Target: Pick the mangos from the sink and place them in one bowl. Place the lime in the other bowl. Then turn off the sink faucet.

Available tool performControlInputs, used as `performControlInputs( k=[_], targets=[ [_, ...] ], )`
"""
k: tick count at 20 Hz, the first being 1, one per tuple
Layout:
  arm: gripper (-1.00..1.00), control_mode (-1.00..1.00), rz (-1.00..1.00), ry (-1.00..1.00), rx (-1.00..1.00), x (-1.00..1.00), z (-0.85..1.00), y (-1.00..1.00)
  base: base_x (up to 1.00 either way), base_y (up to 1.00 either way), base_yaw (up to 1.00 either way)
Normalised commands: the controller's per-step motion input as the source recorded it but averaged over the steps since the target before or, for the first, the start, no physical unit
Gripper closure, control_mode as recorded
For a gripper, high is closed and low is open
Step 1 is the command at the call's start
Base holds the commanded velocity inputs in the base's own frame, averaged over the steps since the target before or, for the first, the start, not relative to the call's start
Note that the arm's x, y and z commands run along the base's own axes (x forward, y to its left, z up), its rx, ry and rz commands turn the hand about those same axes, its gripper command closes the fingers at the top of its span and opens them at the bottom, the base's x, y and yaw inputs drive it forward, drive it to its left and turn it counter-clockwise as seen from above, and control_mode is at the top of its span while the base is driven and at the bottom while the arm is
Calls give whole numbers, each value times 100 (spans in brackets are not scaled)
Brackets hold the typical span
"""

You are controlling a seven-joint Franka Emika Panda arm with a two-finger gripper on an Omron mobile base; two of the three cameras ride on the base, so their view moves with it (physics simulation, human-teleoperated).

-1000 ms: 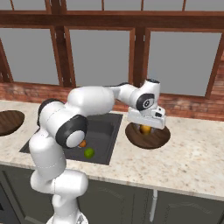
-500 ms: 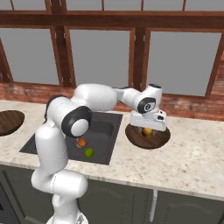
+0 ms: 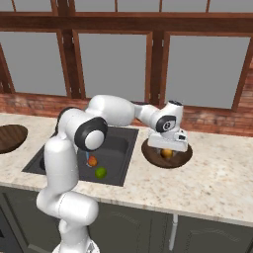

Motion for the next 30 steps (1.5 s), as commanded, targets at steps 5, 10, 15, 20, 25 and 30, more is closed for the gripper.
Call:
performControlInputs(
  k=[5, 10, 15, 20, 25, 30],
  targets=[
    [100, -100, 7, 0, 0, 8, -24, 0, 0, 0, 0],
    [100, -100, 7, 0, 0, 11, -24, 0, 0, 0, 0],
    [100, -100, 7, 0, 0, 17, -25, 0, 0, 0, 0],
    [-100, -100, 6, -2, 0, 10, -5, 0, 0, 0, 0],
    [-100, -100, 4, -14, 0, 0, 1, 0, 0, 0, 0],
    [-100, -100, 2, -21, 0, 0, 10, 1, 0, 0, 0]
  ],
)
